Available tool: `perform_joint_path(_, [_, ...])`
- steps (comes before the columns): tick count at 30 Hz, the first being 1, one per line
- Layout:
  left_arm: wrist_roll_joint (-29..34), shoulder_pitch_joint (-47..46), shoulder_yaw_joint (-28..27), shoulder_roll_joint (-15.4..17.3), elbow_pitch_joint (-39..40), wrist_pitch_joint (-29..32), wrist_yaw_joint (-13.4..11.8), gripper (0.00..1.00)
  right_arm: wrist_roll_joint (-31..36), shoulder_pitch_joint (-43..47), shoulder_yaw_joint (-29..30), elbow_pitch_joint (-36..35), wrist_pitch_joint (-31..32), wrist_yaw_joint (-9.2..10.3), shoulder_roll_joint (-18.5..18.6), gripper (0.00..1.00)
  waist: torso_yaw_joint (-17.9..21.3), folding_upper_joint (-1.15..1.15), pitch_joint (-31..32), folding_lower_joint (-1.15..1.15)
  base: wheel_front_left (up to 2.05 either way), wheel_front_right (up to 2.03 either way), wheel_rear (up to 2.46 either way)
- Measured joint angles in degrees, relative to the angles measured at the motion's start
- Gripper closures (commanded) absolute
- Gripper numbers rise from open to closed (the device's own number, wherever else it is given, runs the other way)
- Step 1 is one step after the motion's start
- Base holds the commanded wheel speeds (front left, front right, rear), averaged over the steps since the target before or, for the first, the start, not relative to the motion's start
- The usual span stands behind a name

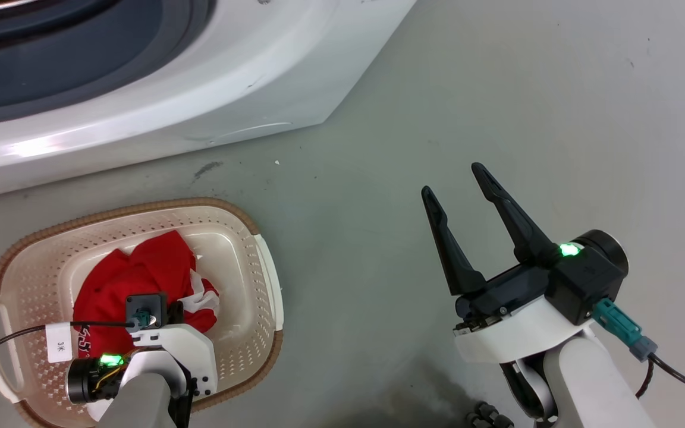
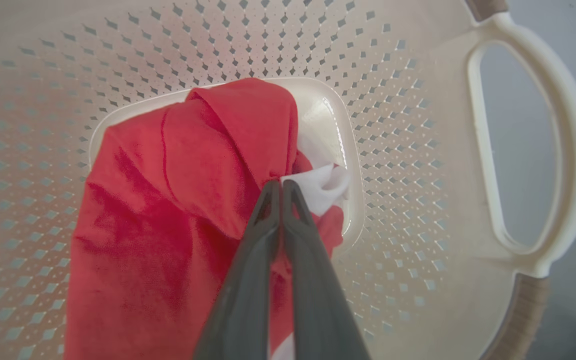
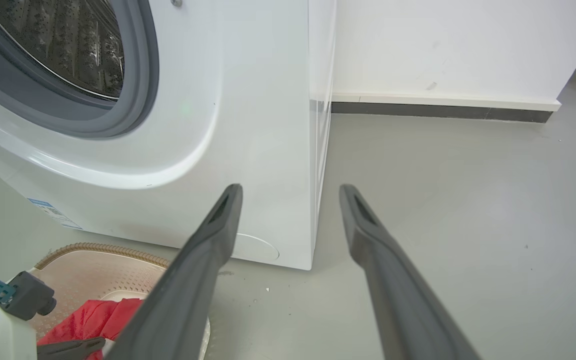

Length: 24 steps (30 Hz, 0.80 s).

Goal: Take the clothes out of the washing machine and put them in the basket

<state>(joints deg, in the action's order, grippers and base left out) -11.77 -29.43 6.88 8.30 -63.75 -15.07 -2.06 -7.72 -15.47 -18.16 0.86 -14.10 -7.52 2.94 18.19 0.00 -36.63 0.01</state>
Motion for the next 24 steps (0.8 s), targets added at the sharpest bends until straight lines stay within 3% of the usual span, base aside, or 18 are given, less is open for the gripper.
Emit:
perform_joint_path(7, [-0.8,-2.4,0.0,-0.3,-6.8,0.5,0.2,1.0,-0.2,-1.1,-0.8,0.7,-0.5,0.0,0.0,0.0,0.5,0.0,-2.2,0.0,0.0,0.0,0.0])
perform_joint_path(10, [-1.2,-3.5,0.0,-0.7,-8.1,1.3,0.5,0.54,-0.2,-1.4,-0.9,0.9,-0.5,0.0,0.0,0.0,0.3,0.0,-2.3,0.0,0.0,0.0,0.0])
perform_joint_path(11, [-1.5,-3.6,0.0,-0.9,-8.4,1.7,0.5,0.17,-0.2,-1.5,-0.9,1.1,-0.6,0.0,0.0,0.0,0.1,0.0,-2.2,0.0,0.0,0.0,0.0])
perform_joint_path(12, [-1.6,-3.6,0.0,-1.2,-8.7,2.1,0.6,0.17,-0.1,-1.6,-0.9,1.3,-0.6,0.0,0.0,0.0,0.0,0.0,-1.9,0.0,0.0,0.0,0.0])
perform_joint_path(13, [-1.6,-3.6,0.1,-1.4,-8.9,2.2,0.7,0.0,0.1,-1.6,-0.8,1.6,-0.6,0.0,0.0,0.0,-0.1,0.0,-1.5,0.0,0.0,0.0,0.0])
perform_joint_path(24, [-3.6,-0.7,0.5,-4.0,-8.8,0.3,3.6,0.0,2.3,0.3,1.4,3.6,0.1,0.0,0.0,0.0,-2.8,0.0,8.3,-0.01,0.0,0.0,0.0])
